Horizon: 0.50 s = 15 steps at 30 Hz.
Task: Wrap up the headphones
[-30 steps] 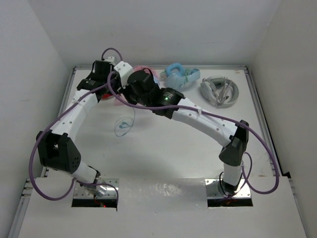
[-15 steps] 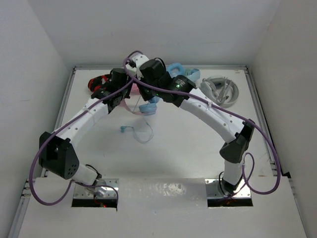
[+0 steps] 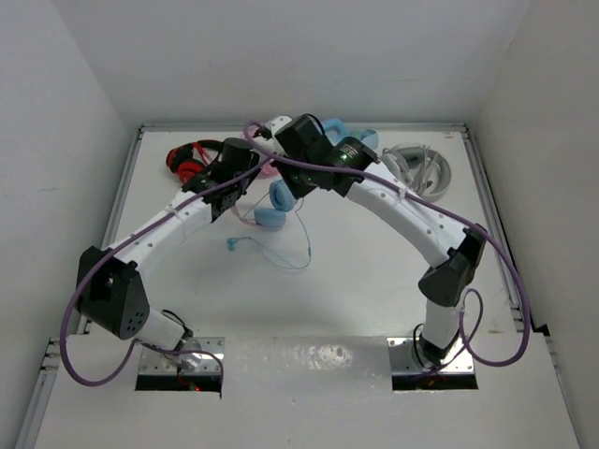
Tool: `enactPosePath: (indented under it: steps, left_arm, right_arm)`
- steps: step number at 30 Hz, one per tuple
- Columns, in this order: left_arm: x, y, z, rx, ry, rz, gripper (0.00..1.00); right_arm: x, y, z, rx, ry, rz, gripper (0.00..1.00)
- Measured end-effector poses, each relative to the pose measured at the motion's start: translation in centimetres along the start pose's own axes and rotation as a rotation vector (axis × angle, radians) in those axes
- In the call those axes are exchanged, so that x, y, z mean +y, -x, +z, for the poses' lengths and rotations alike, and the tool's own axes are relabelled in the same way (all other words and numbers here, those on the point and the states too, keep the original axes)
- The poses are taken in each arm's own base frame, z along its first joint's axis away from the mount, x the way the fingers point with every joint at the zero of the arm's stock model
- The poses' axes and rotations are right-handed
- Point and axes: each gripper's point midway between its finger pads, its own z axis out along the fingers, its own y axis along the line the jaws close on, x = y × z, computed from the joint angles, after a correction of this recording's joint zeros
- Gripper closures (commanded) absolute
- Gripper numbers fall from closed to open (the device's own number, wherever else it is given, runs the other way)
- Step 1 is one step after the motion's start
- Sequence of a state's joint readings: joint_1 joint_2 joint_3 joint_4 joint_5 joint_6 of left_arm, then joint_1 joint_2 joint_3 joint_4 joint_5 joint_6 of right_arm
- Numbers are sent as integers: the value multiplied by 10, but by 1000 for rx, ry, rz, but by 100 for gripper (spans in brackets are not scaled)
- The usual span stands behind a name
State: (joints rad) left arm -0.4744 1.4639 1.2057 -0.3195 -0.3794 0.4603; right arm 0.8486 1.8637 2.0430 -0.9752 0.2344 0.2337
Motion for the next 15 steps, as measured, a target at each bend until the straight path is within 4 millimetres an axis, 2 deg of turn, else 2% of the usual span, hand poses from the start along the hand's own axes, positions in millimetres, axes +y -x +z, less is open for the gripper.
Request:
enactPosePath:
  steps: [2,6,10,13,15]
  left_arm:
    - [-12,-4,-1,10,-65,8,100]
    - [-37,-8,-10,31,-211,1,100]
    - [-58,20,-35,-39,-377,-9,100]
    - [-67,42,-59,-106,-479,-14,100]
    - [-69,53,-72,-142,-532,-21,100]
  right_arm:
    - [-17,-12,3,24,-31,-4,100]
    - [-69,-31,7,17,-132,10,100]
    - [-103,-33,3,-84,-197,16,100]
    - [-112,-30,-6,-169,-219,17,100]
    - [-115,-20,-14,-239,-227,16,100]
